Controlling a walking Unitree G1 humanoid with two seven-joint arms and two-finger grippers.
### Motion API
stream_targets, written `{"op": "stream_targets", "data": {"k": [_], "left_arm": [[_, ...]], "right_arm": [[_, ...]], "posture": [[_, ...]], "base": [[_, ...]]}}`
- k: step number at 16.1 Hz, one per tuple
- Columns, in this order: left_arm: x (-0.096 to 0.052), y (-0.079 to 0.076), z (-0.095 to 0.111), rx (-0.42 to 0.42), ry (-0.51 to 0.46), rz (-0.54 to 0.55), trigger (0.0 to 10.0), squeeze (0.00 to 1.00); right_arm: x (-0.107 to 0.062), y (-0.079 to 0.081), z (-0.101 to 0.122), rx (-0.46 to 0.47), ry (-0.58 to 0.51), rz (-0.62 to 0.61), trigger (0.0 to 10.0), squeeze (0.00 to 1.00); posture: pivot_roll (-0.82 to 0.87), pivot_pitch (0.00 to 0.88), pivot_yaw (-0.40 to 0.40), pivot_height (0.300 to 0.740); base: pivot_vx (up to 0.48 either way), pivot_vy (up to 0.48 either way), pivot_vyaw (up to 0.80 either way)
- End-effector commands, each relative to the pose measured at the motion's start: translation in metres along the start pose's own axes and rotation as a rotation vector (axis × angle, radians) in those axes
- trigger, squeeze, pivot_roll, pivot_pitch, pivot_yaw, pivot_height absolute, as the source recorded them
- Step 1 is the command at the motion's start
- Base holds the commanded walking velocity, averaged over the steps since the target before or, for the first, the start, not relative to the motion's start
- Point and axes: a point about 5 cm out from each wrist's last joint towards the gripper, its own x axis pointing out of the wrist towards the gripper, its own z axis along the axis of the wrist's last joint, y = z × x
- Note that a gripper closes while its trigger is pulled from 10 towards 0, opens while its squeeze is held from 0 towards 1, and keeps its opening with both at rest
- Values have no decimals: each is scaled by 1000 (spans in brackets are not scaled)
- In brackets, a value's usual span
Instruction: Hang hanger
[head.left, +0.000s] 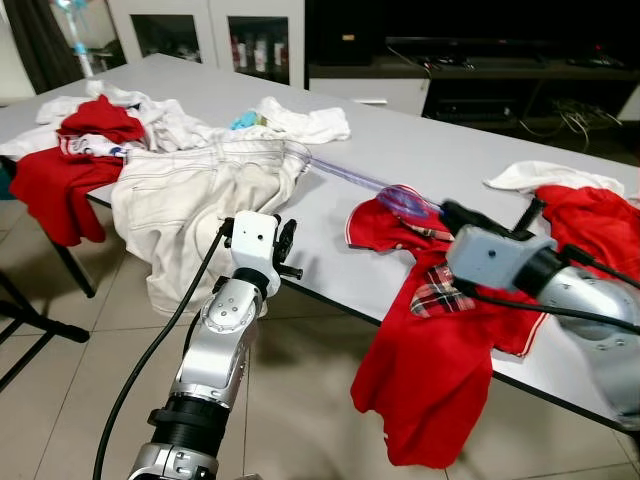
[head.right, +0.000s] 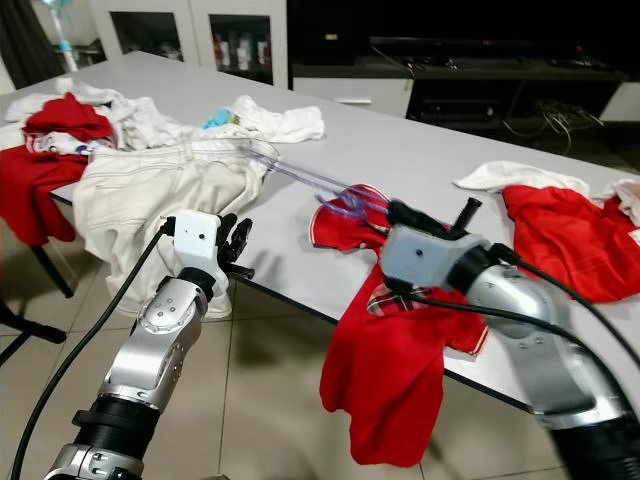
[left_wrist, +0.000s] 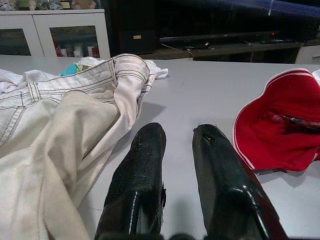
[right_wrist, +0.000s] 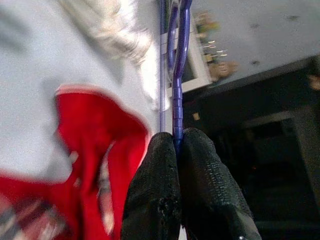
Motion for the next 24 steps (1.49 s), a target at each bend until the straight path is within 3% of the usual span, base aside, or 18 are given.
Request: {"op": "stream_targets", "data": {"k": [1, 4, 8, 17, 20, 24], "left_arm": [[0, -1, -1, 8, 9, -1, 10000, 0], [-1, -1, -2, 8, 14, -2, 10000, 0], [-2, -1, -4, 7, 22, -2, 10000, 0], [-2, -3, -5, 7, 26, -10, 10000, 0], [-2, -4, -7, 14, 42, -30, 10000, 0], [-4, -8, -13, 28, 72, -63, 10000, 0]], "right_arm": [[-5, 1, -4, -59, 14, 92, 10000, 0], [-16, 8, -15, -135, 67, 251, 10000, 0], [-33, 0, -31, -173, 162, 393, 10000, 0], [-59, -36, -39, -109, 224, 385, 10000, 0], [-63, -47, -48, -163, 286, 355, 10000, 0], [-55, -49, -48, -205, 304, 330, 10000, 0]], "posture": [[-63, 0, 5, 740], [-63, 0, 2, 740], [-61, 0, -4, 740], [-78, 0, 4, 740], [-77, 0, 5, 740], [-76, 0, 4, 740]], "base": [[0, 0, 0], [0, 0, 0], [0, 0, 0], [0, 0, 0], [0, 0, 0], [0, 0, 0]]}}
